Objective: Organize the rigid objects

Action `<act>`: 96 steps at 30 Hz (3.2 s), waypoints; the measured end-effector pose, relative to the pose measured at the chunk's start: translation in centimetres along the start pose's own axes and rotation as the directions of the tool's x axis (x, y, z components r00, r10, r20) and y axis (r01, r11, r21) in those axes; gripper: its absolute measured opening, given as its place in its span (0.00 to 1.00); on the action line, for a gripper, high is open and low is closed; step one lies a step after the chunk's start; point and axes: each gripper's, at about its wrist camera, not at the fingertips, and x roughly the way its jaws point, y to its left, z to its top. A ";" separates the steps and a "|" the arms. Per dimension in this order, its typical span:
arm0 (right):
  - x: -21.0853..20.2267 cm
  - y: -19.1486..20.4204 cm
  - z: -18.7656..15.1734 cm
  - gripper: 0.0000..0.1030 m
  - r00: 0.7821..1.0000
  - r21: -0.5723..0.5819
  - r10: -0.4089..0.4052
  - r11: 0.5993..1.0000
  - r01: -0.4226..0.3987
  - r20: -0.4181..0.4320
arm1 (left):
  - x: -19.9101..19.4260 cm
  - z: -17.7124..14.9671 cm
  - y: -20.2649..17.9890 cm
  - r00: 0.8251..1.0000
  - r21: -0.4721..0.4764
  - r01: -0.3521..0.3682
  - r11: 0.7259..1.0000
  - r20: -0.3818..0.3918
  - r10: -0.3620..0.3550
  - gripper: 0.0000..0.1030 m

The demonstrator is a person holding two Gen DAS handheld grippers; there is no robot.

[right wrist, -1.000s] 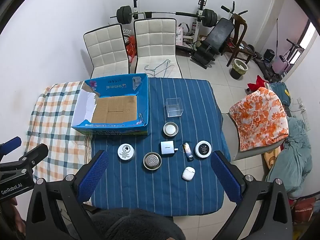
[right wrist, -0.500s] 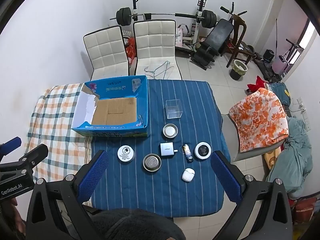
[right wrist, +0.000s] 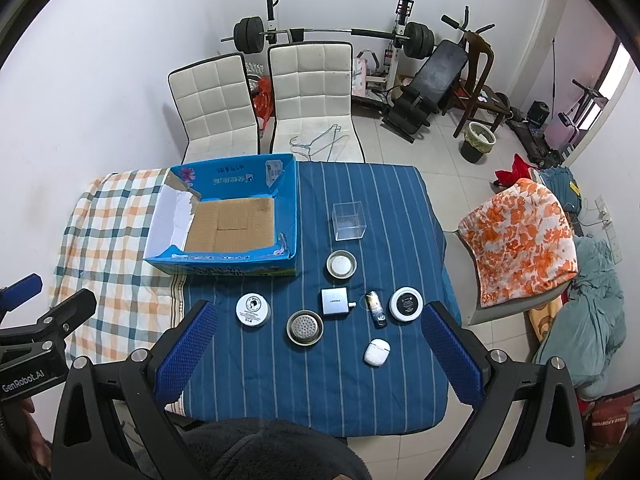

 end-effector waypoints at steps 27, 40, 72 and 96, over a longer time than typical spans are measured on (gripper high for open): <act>-0.8 0.3 0.6 1.00 1.000 0.003 0.011 1.000 -0.011 0.007 | -1.0 2.0 0.2 1.000 0.002 -0.006 1.000 0.012 0.006 1.00; -1.1 0.6 0.4 1.00 1.000 0.006 0.014 1.000 -0.014 0.012 | -0.8 1.1 0.6 1.000 0.007 -0.003 1.000 0.020 0.003 1.00; 24.2 -11.0 -5.2 1.00 0.973 0.202 0.014 0.979 0.034 -0.231 | 19.5 -2.5 -8.5 0.976 0.151 0.066 0.986 -0.214 -0.033 1.00; 38.5 -11.1 -8.0 0.89 0.911 0.203 0.180 0.973 -0.110 -0.371 | 37.1 -6.8 -15.1 0.917 0.192 0.150 0.970 -0.393 -0.064 0.66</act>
